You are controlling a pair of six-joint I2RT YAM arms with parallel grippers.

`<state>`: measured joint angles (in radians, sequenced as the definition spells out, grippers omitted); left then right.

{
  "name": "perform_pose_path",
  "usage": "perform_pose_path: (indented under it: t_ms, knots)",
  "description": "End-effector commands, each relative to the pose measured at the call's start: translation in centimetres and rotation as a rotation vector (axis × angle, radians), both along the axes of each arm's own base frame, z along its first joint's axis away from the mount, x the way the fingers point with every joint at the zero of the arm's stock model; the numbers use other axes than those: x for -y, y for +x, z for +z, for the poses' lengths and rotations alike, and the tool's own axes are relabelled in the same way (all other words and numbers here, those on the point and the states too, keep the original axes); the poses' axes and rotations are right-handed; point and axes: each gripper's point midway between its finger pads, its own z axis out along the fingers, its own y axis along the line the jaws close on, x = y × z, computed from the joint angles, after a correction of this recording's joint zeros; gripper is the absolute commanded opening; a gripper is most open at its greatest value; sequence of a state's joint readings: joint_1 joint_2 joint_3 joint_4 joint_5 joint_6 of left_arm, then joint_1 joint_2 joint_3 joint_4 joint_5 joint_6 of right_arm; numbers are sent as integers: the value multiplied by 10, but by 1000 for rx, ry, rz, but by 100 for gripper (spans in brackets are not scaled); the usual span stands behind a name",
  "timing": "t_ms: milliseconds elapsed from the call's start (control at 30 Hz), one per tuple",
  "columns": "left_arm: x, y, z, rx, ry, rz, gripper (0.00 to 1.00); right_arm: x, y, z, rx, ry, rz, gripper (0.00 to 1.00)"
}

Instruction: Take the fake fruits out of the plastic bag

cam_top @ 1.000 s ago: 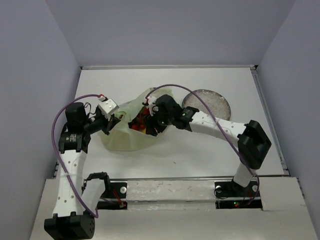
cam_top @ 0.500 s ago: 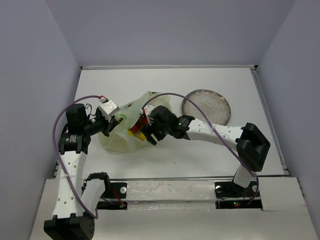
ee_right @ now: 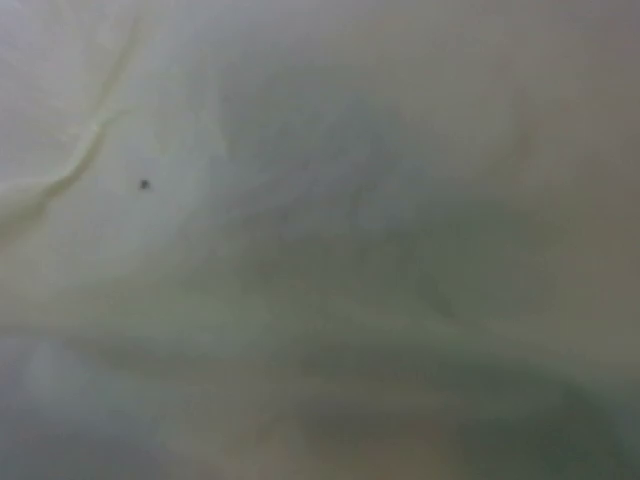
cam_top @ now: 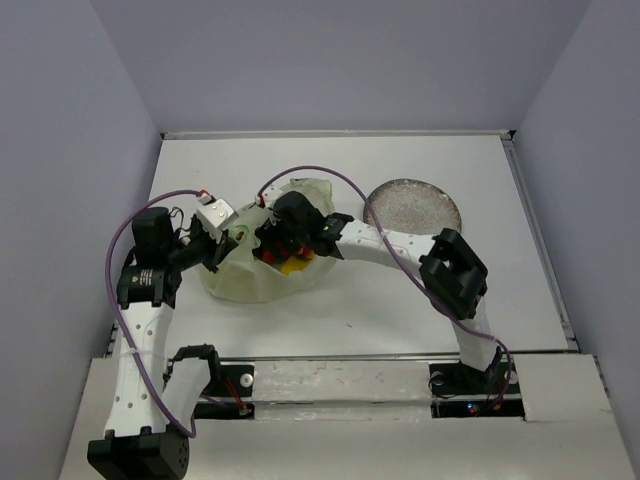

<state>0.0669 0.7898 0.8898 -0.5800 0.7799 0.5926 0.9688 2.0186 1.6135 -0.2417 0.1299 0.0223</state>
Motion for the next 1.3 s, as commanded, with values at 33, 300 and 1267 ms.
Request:
perform_pose_path:
  t_ms: [33, 300, 1267]
  knots:
    - [-1, 7, 19, 43, -21, 36, 1, -22, 27, 24, 100, 55, 5, 88]
    - [-5, 11, 21, 46, -17, 71, 1, -9, 50, 11, 117, 25, -102, 7]
    - [-41, 54, 50, 101, -96, 401, 0, 71, -19, 356, 115, 725, 254, 1]
